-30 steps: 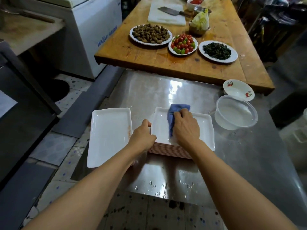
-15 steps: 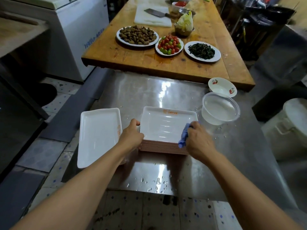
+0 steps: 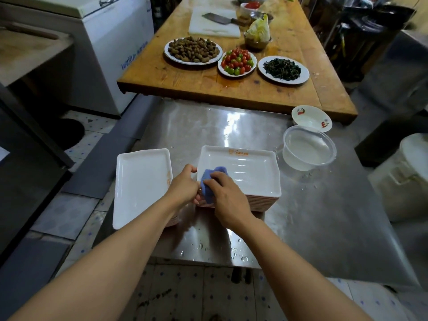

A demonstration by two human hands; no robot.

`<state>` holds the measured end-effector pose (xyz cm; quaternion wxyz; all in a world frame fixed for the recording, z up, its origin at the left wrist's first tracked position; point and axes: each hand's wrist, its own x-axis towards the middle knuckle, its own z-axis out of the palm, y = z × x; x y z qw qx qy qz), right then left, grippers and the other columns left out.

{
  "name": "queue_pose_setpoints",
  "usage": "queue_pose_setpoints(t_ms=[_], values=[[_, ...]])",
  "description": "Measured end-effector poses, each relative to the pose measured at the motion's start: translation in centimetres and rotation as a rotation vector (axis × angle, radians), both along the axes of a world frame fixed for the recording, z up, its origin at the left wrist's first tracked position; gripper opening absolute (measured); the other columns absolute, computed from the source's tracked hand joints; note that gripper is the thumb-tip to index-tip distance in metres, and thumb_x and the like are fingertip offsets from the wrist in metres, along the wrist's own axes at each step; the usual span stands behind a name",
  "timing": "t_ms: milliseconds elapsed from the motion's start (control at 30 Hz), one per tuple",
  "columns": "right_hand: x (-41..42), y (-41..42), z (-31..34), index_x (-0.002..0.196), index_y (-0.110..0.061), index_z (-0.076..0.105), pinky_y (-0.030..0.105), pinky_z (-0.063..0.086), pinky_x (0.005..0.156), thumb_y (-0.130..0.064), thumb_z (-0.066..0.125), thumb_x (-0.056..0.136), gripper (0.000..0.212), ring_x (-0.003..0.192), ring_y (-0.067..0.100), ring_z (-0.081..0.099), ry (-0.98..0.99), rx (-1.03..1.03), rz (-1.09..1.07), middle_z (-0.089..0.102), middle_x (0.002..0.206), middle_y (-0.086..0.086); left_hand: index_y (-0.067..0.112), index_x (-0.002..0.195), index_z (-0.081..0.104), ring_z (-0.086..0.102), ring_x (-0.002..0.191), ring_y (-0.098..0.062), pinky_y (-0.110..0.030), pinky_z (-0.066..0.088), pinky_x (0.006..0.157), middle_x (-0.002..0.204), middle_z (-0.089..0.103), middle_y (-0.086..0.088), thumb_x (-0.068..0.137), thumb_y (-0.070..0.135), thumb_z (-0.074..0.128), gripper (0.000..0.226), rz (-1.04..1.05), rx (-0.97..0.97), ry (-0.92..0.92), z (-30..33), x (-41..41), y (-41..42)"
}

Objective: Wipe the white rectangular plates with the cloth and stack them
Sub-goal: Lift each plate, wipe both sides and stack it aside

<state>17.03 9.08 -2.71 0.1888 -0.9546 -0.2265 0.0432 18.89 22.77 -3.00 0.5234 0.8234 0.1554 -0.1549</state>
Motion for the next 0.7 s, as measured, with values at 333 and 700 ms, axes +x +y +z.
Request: queue_pose_setpoints(t_ms=[333,700], values=[[-1.3,-10.0,2.0,0.115,-0.007,0.058,0.035,0.037,0.081,-0.006,0.048,0.087,0.031,0.107,0.030,0.049,-0.137,-0.275,-0.202,0.048,0.126,0.009,0.020,0.111,0.042,0.063,0.057,-0.027,-0.048,0.058,0.068,0.073,0.063,-0.010,0.082,0.000,0.038,0.035,0.018,0.249,-0.042,-0.7,0.3,-0.8],[-0.9,-12.6,3.5,0.099,-0.004,0.062,0.028,0.038,0.073,0.006,0.049,0.079,0.026,0.106,0.030,0.049,-0.074,0.027,-0.403,0.048,0.121,0.011,0.017,0.135,0.040,0.038,0.124,-0.030,-0.041,0.037,0.097,0.135,0.041,-0.011,0.085,0.023,0.055,0.053,-0.068,0.781,-0.271,0.6,-0.2,-3.3]])
